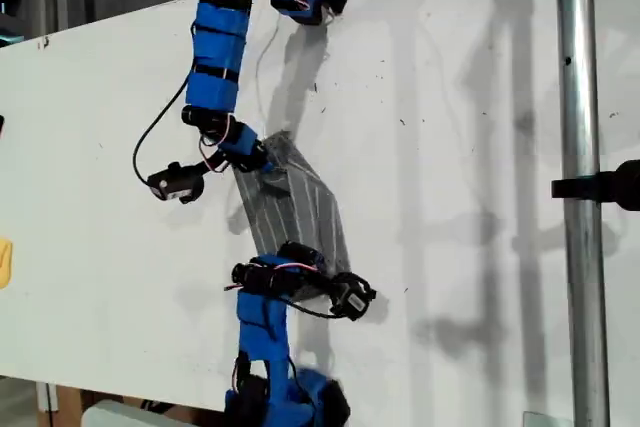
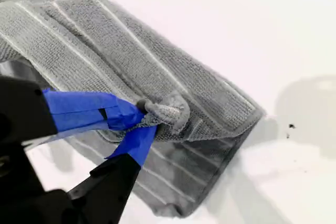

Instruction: Grasp corners of a towel and fold twice.

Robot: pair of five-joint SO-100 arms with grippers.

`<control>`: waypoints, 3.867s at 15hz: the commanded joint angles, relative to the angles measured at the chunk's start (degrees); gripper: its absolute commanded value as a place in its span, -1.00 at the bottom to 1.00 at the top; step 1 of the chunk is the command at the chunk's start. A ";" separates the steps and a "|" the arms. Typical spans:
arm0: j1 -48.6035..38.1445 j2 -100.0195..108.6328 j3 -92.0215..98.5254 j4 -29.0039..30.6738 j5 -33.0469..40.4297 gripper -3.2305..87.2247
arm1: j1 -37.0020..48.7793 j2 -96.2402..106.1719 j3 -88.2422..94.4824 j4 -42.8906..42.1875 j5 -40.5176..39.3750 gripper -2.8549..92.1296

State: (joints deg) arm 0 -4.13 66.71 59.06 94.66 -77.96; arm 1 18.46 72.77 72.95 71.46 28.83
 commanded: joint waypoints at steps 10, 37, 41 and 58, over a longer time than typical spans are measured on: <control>-16.87 18.98 27.33 -5.01 8.44 -0.99 | 10.90 13.01 8.53 0.70 -0.09 -0.95; -16.70 8.96 25.22 -1.41 6.59 -0.53 | 20.21 -4.04 8.00 -1.76 0.70 -0.95; -13.62 14.33 23.03 2.02 7.56 -0.08 | 21.09 -1.67 7.73 0.62 1.76 -0.50; 25.66 85.78 82.35 -19.42 -31.73 -0.25 | 5.89 79.01 60.03 17.93 40.78 -0.10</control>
State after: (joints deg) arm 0 16.96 147.39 136.85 80.51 -107.75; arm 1 30.06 146.16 132.10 88.07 64.51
